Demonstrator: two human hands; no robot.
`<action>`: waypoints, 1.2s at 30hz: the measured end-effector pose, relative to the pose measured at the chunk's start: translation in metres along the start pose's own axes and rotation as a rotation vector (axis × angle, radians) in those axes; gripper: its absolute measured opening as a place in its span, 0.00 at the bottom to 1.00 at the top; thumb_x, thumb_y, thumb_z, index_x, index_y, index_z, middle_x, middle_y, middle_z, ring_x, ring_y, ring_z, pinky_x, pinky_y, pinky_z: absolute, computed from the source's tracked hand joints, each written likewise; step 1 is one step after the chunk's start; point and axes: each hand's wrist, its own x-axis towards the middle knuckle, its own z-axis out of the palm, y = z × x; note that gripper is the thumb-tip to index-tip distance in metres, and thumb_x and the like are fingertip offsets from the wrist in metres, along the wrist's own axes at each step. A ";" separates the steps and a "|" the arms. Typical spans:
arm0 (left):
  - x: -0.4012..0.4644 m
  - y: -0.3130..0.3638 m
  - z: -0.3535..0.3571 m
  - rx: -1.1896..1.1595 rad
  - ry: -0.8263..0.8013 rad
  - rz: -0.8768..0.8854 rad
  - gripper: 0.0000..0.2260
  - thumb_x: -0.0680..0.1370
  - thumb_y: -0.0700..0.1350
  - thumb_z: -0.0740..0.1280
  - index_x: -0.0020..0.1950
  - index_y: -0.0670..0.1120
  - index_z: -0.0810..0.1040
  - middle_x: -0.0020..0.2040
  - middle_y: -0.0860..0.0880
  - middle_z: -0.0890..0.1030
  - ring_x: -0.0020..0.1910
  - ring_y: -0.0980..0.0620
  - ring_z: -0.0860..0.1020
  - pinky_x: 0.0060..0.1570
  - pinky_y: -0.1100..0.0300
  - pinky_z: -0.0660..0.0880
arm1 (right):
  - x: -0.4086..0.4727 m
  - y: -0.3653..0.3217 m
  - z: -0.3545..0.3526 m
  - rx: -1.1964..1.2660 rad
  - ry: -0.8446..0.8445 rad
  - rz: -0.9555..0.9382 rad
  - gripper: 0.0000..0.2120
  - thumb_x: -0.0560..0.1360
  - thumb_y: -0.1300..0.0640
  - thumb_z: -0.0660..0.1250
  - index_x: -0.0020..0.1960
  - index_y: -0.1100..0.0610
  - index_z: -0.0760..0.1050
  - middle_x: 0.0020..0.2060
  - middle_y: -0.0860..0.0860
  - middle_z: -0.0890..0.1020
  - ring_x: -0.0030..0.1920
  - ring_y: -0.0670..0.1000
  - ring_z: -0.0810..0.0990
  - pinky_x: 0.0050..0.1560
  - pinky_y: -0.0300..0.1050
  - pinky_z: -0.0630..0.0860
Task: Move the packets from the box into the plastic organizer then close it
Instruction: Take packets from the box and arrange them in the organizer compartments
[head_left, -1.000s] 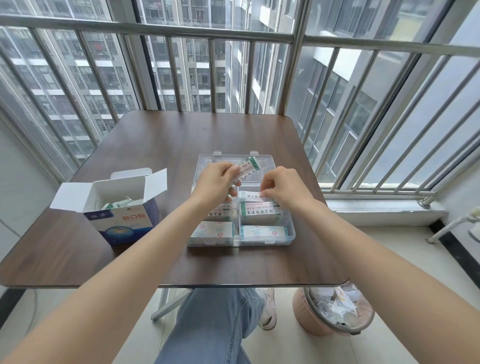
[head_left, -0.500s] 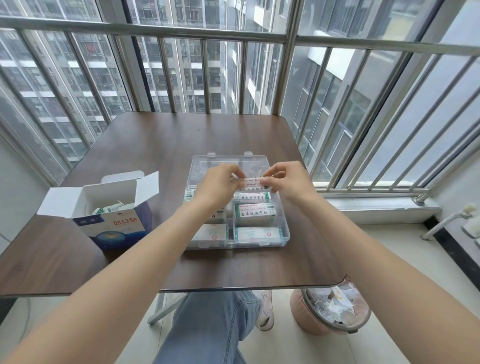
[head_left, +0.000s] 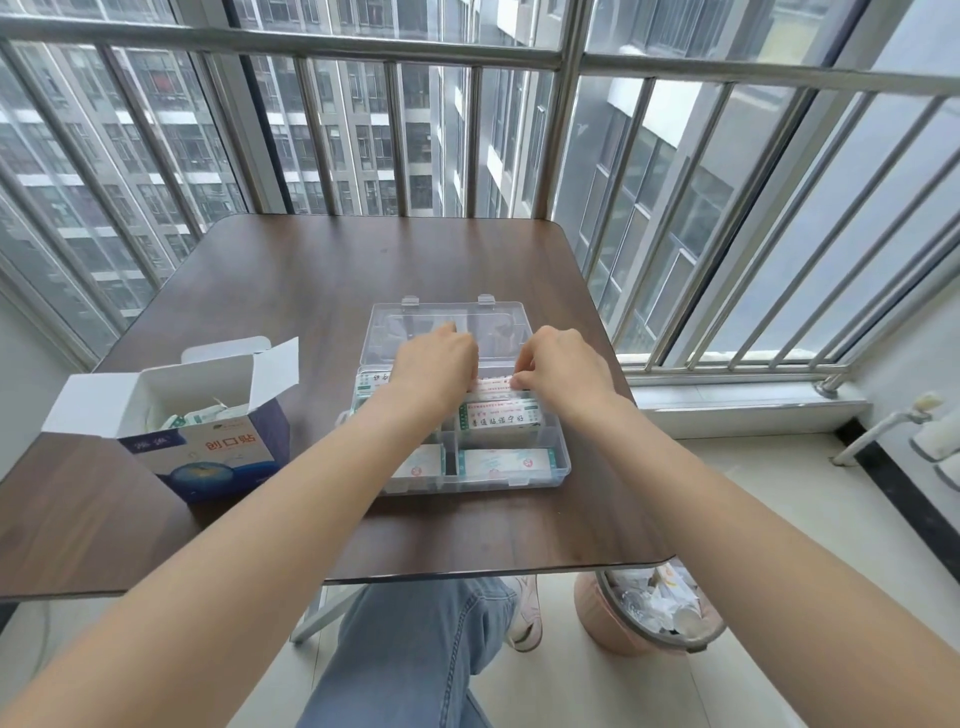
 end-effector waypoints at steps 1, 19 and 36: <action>0.000 0.000 -0.001 0.011 -0.020 -0.010 0.09 0.77 0.39 0.65 0.57 0.44 0.80 0.56 0.44 0.74 0.51 0.40 0.77 0.41 0.55 0.69 | 0.000 -0.001 -0.001 -0.026 -0.010 -0.002 0.08 0.72 0.54 0.71 0.51 0.55 0.81 0.48 0.54 0.83 0.52 0.56 0.79 0.44 0.43 0.69; -0.048 -0.008 -0.035 -0.292 0.327 -0.029 0.12 0.79 0.43 0.61 0.62 0.50 0.72 0.54 0.47 0.76 0.50 0.43 0.77 0.42 0.54 0.72 | -0.038 -0.034 -0.025 0.022 0.154 -0.201 0.12 0.79 0.56 0.59 0.51 0.57 0.80 0.48 0.55 0.82 0.50 0.58 0.79 0.48 0.51 0.76; -0.152 -0.174 -0.055 -0.078 -0.049 -0.192 0.40 0.72 0.50 0.67 0.77 0.45 0.50 0.76 0.44 0.57 0.75 0.46 0.53 0.72 0.52 0.50 | -0.075 -0.170 0.014 -0.093 -0.001 -0.552 0.17 0.82 0.52 0.55 0.68 0.52 0.70 0.62 0.52 0.78 0.64 0.55 0.73 0.69 0.56 0.60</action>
